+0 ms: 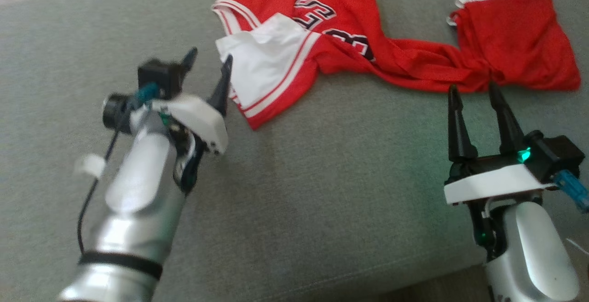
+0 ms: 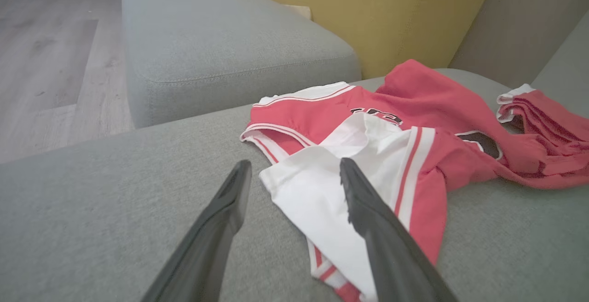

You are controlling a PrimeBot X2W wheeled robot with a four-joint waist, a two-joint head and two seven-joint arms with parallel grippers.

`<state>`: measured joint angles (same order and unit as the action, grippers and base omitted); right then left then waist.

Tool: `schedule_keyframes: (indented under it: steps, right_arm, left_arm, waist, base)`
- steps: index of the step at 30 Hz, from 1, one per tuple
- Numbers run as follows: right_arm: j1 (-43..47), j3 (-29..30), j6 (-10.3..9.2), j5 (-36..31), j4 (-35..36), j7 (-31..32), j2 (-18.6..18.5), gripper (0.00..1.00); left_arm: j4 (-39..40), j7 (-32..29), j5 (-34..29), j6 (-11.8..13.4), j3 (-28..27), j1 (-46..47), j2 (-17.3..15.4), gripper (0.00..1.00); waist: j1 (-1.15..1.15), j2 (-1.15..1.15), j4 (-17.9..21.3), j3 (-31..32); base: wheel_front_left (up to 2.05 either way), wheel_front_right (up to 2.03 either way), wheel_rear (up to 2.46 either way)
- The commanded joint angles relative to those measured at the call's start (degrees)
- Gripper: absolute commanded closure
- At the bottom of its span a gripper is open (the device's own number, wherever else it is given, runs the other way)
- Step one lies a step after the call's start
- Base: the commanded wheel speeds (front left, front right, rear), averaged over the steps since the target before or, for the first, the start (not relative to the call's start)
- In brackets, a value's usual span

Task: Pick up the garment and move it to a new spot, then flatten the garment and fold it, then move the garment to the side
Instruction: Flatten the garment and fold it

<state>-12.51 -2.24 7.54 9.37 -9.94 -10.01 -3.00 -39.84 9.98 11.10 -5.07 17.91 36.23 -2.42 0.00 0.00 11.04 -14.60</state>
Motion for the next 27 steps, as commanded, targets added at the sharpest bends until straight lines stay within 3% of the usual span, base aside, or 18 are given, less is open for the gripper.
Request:
schedule_keyframes:
  steps: [1,13,27]
  right_arm:
    - [-1.01,-1.77,-0.05,0.56,1.97,-0.39,0.11,0.00]
    - [-2.32,-3.82,-0.05,1.62,1.02,-1.52,0.12,0.00]
    - [-3.02,-4.21,-0.05,2.11,-0.22,-1.96,0.12,0.00]
  left_arm:
    - [-0.72,-0.32,-0.49,0.06,-1.27,4.12,-1.22,0.00]
    - [-19.90,-0.90,-3.21,1.61,0.34,16.65,-4.36,0.00]
    - [-29.30,2.21,-2.11,-0.41,1.83,22.65,-3.48,0.00]
  waist:
    - [0.00,0.00,2.13,-1.97]
    - [0.00,0.00,5.50,-5.41]
    - [0.00,0.00,6.76,-7.67]
  base:
    - [0.00,0.00,0.00]
    - [0.00,0.00,0.00]
    - [0.00,0.00,0.00]
